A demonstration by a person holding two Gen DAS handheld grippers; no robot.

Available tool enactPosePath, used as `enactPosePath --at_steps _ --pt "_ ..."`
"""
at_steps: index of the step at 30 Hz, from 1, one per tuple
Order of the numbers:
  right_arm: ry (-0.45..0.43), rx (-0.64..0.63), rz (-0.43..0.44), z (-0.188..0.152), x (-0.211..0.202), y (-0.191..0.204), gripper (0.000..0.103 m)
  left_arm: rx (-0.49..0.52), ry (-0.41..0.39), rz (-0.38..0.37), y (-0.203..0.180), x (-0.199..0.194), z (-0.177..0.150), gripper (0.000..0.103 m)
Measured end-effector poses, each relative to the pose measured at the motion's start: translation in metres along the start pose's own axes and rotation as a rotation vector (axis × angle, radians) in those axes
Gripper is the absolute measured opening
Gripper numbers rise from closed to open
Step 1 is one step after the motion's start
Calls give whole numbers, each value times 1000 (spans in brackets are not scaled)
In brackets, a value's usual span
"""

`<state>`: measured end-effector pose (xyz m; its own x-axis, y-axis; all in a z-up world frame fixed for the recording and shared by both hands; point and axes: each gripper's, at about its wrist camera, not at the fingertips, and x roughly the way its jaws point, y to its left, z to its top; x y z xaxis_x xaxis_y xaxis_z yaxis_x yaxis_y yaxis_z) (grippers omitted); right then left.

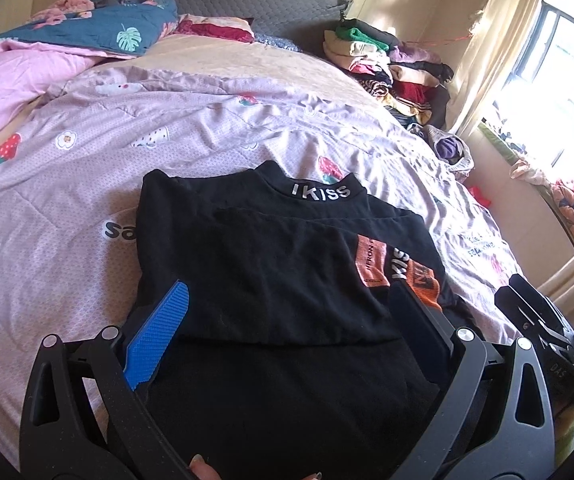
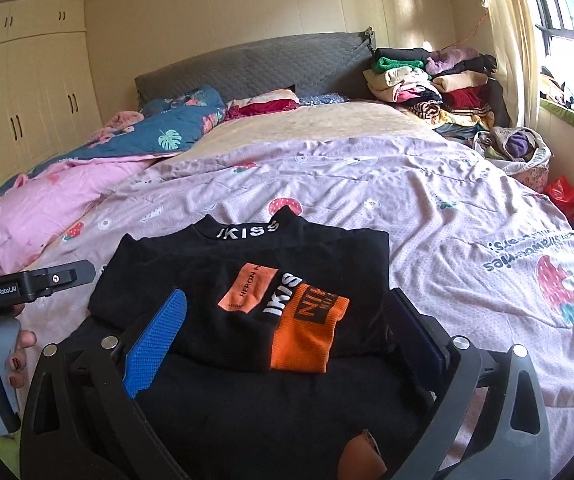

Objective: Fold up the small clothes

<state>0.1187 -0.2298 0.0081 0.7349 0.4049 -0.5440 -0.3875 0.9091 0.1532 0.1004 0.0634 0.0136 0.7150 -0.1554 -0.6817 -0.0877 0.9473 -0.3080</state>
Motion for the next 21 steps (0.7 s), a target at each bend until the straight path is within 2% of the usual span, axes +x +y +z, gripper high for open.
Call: enactPosePath --at_steps 10,21 --pt "-25 -9 12 -4 -18 8 99 19 -26 -9 -2 -24 -2 94" --pt "-44 -21 37 -9 -39 19 99 43 -20 6 1 -35 -12 94"
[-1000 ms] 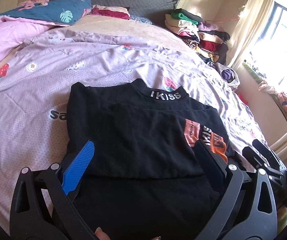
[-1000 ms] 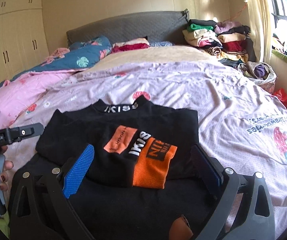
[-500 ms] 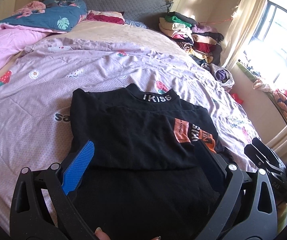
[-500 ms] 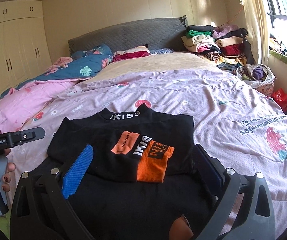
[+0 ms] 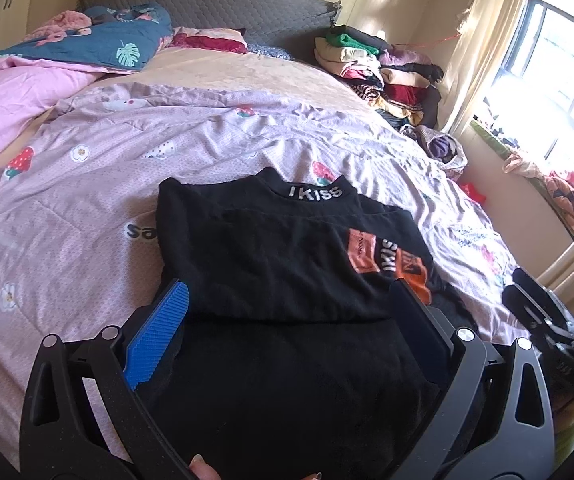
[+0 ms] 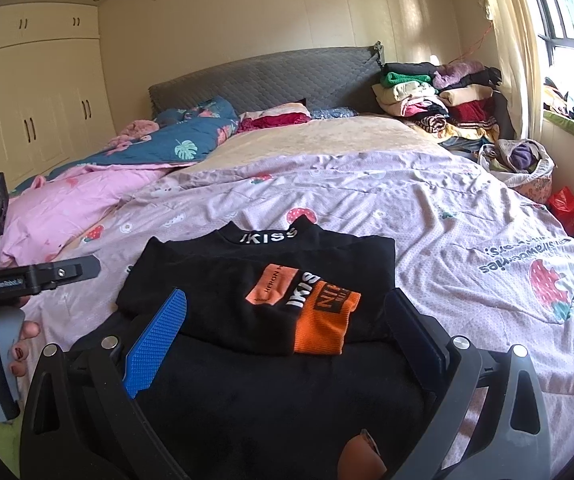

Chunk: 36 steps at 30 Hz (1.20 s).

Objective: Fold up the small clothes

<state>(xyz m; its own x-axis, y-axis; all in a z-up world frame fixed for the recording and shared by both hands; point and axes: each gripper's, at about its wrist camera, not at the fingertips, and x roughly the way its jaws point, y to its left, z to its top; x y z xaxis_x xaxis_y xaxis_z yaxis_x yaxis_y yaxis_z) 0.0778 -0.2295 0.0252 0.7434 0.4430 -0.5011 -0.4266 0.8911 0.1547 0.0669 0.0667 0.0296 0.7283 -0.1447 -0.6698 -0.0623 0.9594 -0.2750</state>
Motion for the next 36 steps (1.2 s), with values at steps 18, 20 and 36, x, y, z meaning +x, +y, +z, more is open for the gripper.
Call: enactPosePath --at_steps 18,20,36 --pt "52 42 8 -17 -24 -10 99 15 41 21 14 -14 -21 94" --pt "59 44 7 -20 -26 -11 99 18 47 16 14 -15 -24 94" --pt "155 71 55 -53 -37 -17 99 59 156 17 16 -10 -68 94"
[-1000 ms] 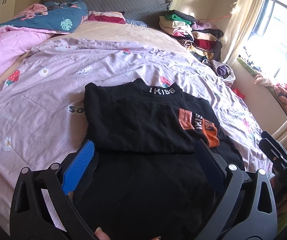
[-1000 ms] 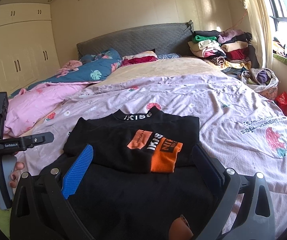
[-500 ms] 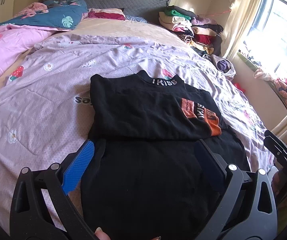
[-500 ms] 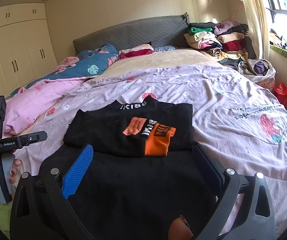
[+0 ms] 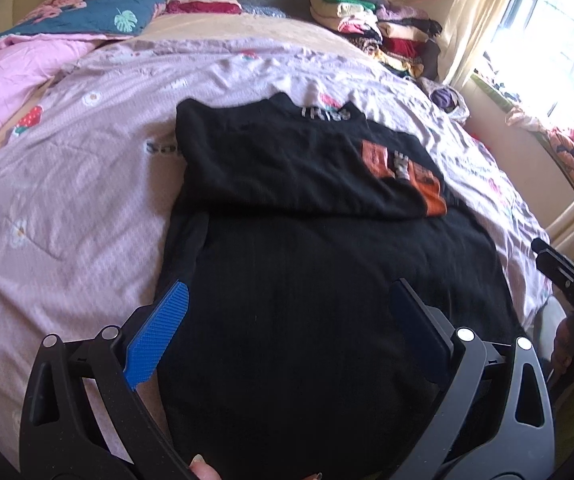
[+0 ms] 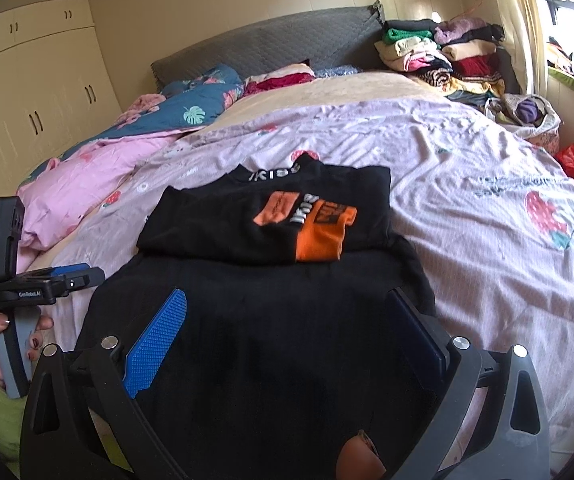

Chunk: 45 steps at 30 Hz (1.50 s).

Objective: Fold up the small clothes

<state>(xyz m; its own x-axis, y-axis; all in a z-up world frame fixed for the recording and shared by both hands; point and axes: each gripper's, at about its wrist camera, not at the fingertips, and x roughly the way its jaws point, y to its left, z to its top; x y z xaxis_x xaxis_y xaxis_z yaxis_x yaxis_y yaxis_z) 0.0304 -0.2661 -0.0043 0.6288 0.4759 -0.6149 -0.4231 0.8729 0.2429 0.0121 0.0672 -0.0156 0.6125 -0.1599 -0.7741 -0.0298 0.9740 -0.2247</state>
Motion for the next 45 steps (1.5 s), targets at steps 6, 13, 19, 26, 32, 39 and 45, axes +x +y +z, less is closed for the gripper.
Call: enactPosePath --at_steps 6,13,19,26,32,39,45 --pt "14 28 -13 -9 -5 -7 99 4 44 -1 1 5 -15 94" --pt "29 35 -37 -21 -11 -13 99 21 72 5 3 1 -28 94" --pt "43 37 -60 -28 -14 -16 99 4 75 15 13 -3 -34 94" --pt "54 48 -70 -35 -17 -21 99 7 96 28 25 -11 -46 94" --pt "52 40 -71 -38 -21 -19 99 -23 122 11 39 -15 -66 94" --pt "97 -16 -59 -47 -21 -13 99 -59 160 -35 51 -20 -82 78" --pt "104 -5 -63 -53 -24 -16 99 -90 186 -98 54 -22 -91 53"
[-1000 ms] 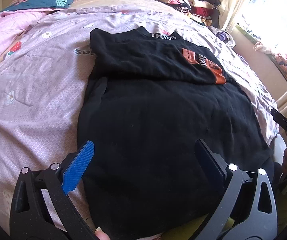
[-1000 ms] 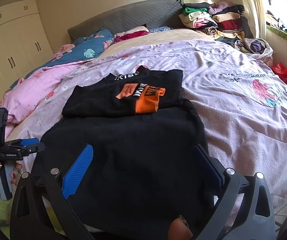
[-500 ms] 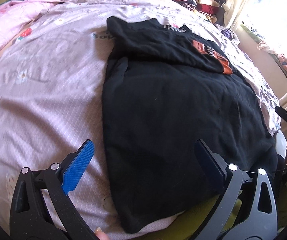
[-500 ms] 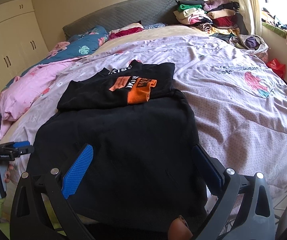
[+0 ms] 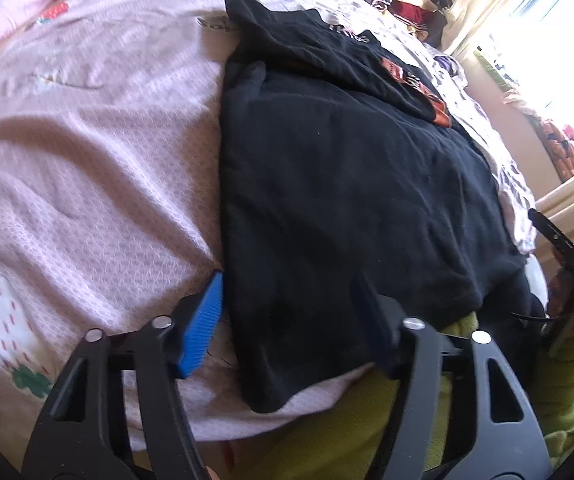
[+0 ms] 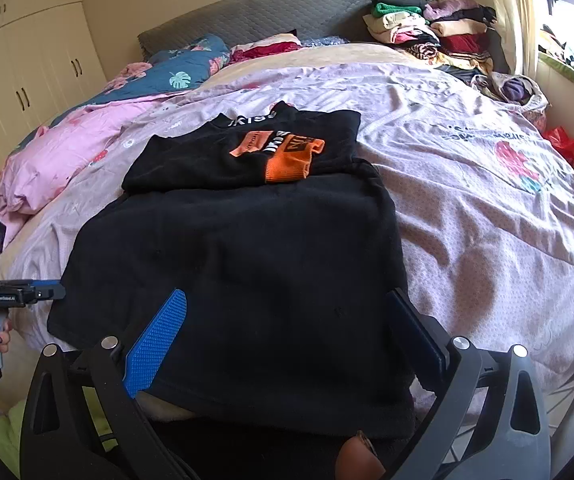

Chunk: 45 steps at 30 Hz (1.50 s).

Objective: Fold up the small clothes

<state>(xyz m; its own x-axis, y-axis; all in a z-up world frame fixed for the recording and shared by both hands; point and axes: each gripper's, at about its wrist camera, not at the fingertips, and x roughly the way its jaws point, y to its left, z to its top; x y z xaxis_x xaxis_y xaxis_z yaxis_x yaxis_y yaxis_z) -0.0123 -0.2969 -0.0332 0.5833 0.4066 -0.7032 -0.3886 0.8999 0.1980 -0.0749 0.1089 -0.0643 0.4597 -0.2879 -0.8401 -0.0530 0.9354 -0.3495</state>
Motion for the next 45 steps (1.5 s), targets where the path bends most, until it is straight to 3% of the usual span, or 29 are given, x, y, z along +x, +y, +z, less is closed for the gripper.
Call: enactPosePath --at_steps 8,13,23,24,26,28,30,34,35,45 --pt "27 40 -8 -10 -5 -16 99 5 42 -25 -2 6 -8 52" --pt "110 45 -4 -23 3 -26 99 4 56 -35 -1 9 -13 52" --pt "186 196 18 -38 18 -59 96 5 52 -26 3 11 -18 44" --pt "190 203 16 -39 19 -60 85 5 50 -22 3 12 -17 44" --pt "203 210 10 -40 21 -62 71 3 46 -14 4 13 -17 40" --pt "211 209 10 -42 22 -62 65 0 44 -10 5 13 -17 38" --pt "222 206 16 -43 25 -61 49 0 42 -5 6 13 -17 34" --pt "185 204 8 -42 20 -62 16 -27 11 -20 9 6 -16 4" --pt "163 203 7 -40 15 -63 11 -25 5 -22 8 4 -16 3" --pt "-79 173 62 -19 -26 -57 9 -19 -133 -83 2 -35 5 2"
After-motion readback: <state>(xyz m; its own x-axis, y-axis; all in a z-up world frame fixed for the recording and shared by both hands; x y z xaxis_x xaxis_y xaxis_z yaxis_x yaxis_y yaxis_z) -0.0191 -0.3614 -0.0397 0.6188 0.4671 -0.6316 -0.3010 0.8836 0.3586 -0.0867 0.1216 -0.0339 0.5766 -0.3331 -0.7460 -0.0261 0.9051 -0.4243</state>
